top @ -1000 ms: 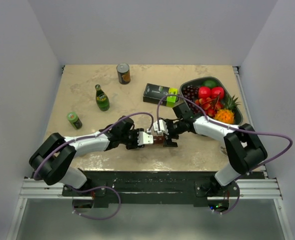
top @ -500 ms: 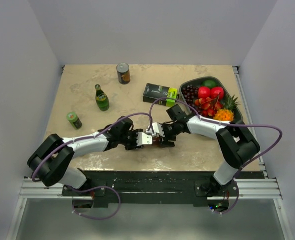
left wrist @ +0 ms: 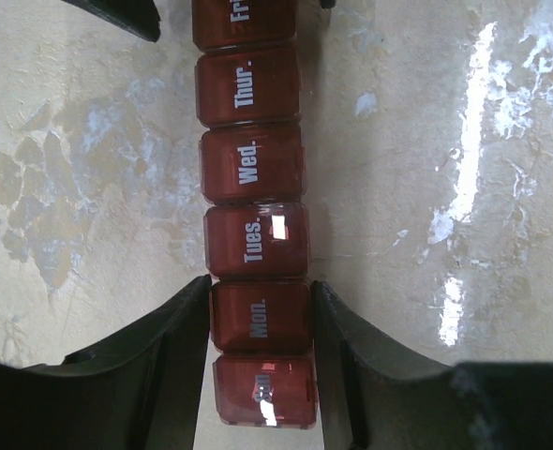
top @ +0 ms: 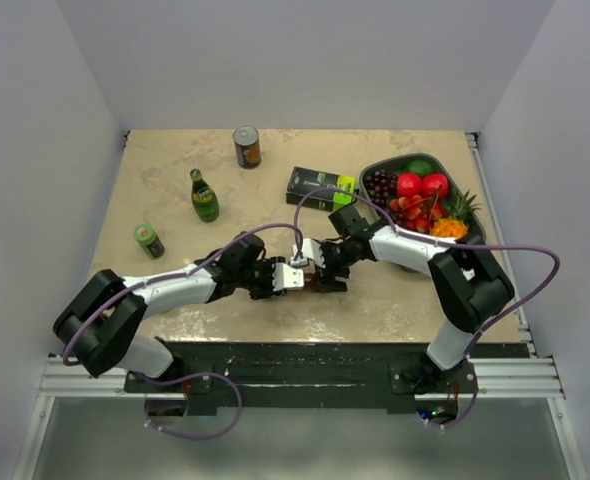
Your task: Sort the pills into containers
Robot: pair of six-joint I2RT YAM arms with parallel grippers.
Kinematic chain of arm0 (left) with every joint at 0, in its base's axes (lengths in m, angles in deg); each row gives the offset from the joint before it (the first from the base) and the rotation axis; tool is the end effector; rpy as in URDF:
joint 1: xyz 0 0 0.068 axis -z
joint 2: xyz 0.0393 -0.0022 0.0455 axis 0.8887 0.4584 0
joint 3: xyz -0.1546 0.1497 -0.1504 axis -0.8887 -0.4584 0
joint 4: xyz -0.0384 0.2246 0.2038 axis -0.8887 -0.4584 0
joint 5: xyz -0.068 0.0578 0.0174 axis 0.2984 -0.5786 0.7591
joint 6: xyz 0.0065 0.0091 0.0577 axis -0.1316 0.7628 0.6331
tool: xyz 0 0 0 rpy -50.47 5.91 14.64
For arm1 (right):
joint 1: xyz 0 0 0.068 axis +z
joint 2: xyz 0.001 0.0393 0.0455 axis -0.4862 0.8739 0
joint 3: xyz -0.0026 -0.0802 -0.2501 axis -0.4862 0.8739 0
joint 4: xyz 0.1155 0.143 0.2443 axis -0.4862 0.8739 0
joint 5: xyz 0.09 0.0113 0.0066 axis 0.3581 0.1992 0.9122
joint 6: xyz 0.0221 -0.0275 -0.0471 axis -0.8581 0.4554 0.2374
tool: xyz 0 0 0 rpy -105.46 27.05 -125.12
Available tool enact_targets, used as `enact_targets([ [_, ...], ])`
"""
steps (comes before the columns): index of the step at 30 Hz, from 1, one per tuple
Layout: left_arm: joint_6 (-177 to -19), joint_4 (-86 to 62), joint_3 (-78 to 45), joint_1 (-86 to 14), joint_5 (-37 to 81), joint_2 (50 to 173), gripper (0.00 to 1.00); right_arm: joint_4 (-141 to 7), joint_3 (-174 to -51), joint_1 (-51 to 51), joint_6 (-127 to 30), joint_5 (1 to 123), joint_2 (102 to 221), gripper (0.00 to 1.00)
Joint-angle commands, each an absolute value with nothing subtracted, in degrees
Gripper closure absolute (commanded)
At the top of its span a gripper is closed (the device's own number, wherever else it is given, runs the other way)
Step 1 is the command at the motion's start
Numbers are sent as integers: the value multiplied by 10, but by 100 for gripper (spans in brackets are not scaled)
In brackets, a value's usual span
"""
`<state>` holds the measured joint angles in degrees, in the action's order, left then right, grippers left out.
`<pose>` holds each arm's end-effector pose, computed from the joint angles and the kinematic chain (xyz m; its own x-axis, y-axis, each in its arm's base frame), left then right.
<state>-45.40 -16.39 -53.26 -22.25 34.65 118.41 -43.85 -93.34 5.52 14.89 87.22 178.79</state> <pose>0.2215 -0.2091 0.1089 0.0841 0.7315 -0.6766 0.9686 0.0993 0.2278 0.2817 0.2223 0.1136 0.1426 -0.7585 -0.6359 -0.9895 -0.1235 -0.0746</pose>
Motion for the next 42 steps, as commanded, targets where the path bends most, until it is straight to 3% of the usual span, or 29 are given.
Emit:
enact_targets([
  [1,-447,-136,-542,-215,362,1168,93,-438,-963,49,120,914,1762,17],
  [18,-450,-98,-572,-216,369,1119,96,-428,-902,17,246,982,1676,21],
  [31,-472,-92,-569,-216,378,1103,99,-425,-906,28,240,971,1682,25],
  [42,-487,-98,-559,-218,374,1103,100,-417,-914,39,235,961,1691,35],
])
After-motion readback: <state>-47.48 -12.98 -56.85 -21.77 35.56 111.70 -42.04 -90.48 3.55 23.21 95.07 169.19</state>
